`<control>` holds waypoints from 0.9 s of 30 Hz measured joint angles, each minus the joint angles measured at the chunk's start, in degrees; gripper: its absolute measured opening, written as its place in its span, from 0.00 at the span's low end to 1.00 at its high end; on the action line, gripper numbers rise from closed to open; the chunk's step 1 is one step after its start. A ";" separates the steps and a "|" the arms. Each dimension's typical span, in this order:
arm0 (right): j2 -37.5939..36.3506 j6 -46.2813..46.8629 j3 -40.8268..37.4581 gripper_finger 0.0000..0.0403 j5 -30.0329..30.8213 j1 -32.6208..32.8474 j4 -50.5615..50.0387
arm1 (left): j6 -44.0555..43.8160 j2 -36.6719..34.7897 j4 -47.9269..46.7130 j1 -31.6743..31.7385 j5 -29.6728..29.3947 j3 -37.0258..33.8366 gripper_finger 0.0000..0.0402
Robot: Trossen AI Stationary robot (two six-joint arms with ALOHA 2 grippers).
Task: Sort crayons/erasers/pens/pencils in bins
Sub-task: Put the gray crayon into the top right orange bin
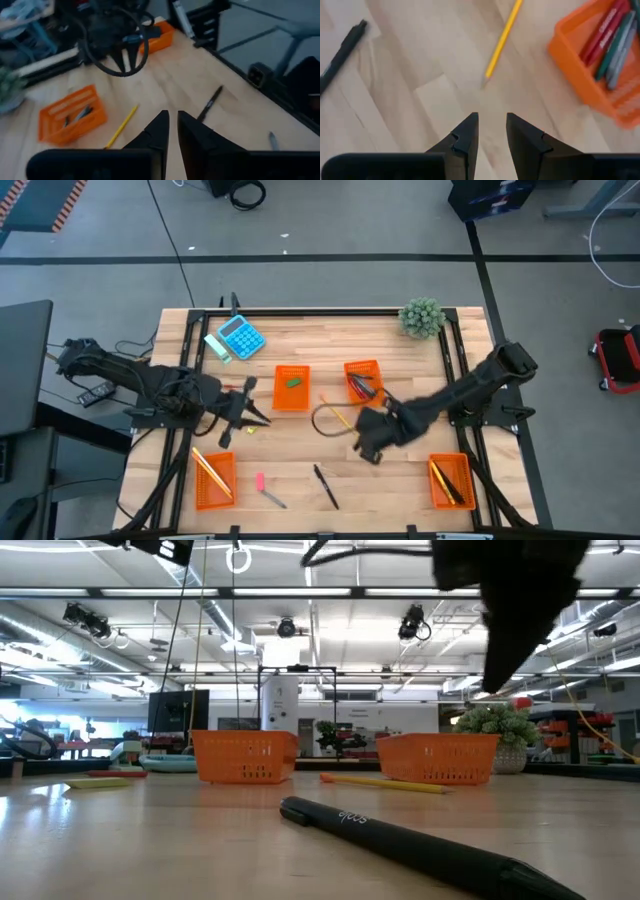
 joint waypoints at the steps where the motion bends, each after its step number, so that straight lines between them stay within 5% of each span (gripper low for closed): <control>1: 0.00 1.58 -0.28 0.26 1.89 1.62 0.07 | 0.79 0.94 0.96 -0.72 0.04 0.00 0.13; 9: 0.00 11.90 -1.65 0.26 9.95 10.57 0.54 | 0.81 10.89 3.76 -5.99 -0.09 0.15 0.18; 13: 0.00 13.74 -2.73 0.26 14.10 13.29 0.58 | -4.36 15.39 -4.18 -11.99 -4.39 2.55 0.19; 20: 0.03 15.85 -3.46 0.26 14.58 13.66 0.63 | -13.71 25.61 -15.68 -20.65 -6.28 11.67 0.17; 27: 0.04 16.08 -3.46 0.26 14.61 13.66 0.62 | -13.93 38.62 -19.93 -26.30 -6.25 21.23 0.18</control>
